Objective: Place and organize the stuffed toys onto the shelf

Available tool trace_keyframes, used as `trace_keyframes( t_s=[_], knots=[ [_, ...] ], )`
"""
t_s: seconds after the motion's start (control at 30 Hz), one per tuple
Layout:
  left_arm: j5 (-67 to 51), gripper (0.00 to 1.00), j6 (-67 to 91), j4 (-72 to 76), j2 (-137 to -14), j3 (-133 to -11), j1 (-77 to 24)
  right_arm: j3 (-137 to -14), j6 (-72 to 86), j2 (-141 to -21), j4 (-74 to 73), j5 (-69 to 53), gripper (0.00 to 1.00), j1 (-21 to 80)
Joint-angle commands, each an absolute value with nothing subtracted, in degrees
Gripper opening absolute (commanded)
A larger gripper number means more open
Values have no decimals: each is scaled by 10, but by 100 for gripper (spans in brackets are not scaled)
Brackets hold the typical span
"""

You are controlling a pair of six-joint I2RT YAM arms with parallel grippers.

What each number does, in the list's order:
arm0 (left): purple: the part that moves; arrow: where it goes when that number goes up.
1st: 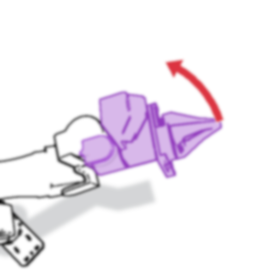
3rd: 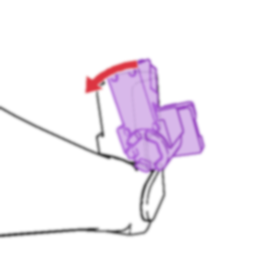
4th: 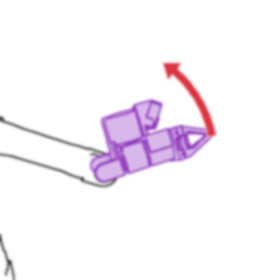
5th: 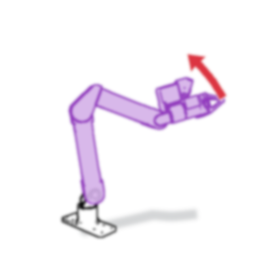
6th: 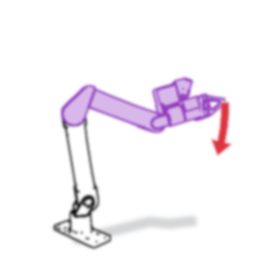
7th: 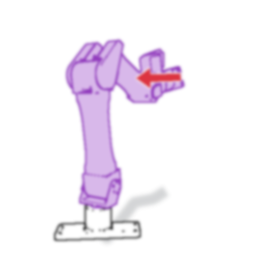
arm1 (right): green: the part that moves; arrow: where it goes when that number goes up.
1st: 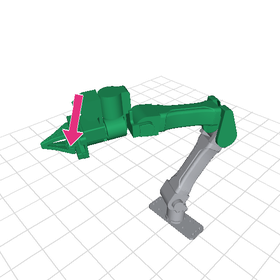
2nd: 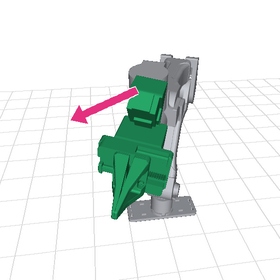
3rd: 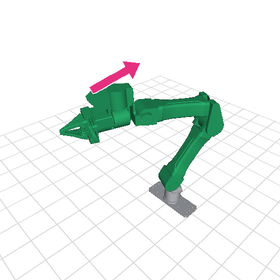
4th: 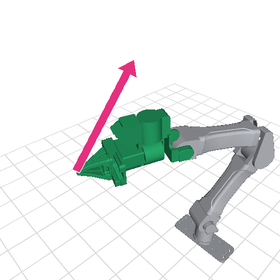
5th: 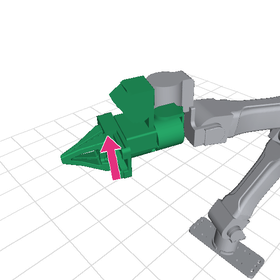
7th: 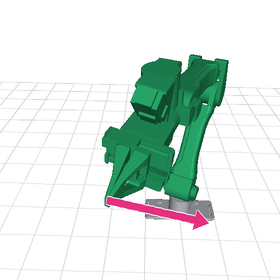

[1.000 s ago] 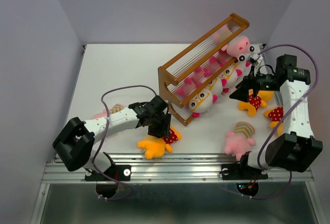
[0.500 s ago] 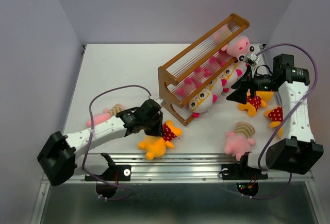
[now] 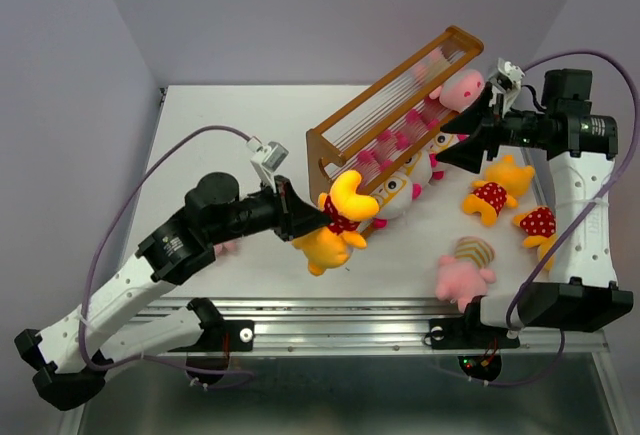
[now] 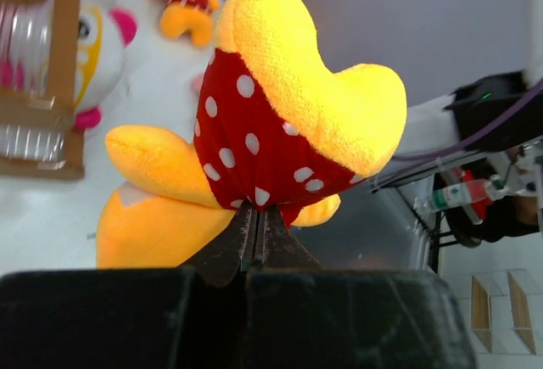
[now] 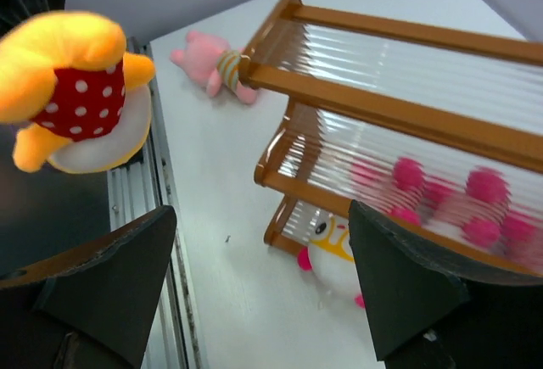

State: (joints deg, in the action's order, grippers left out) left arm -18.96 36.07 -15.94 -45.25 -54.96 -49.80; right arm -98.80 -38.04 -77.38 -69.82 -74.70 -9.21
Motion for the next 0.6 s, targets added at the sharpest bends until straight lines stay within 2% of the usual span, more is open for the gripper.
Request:
trace_keyframes(
  t_s=[0.0, 0.03, 0.1, 0.13, 0.17, 0.2, 0.23, 0.33, 0.57],
  knots=[
    [-239, 0, 358, -22, -508, -682, -482, -963, -386, -747, -602, -845, 89, -45],
    [-246, 0, 356, -10, -523, -707, -477, -951, -368, -738, -577, -863, 89, -34],
    [-272, 0, 355, 30, -568, -774, -460, -889, -249, -717, -371, -908, 89, -9],
    [-283, 0, 357, 42, -597, -795, -453, -860, -92, -692, -263, -916, 90, 19],
    [-308, 0, 366, 72, -610, -812, -437, -830, -10, -678, -47, -909, 90, 37],
    [-325, 0, 375, 91, -623, -838, -429, -775, 139, -662, 63, -905, 93, 52],
    [-355, 0, 386, 110, -646, -848, -421, -758, 195, -662, 232, -905, 94, 73],
    [-394, 0, 437, 195, -687, -867, -400, -772, 257, -682, 283, -901, 100, 105],
    [-431, 0, 476, 268, -728, -895, -397, -817, 244, -722, 263, -818, 100, 160]
  ],
)
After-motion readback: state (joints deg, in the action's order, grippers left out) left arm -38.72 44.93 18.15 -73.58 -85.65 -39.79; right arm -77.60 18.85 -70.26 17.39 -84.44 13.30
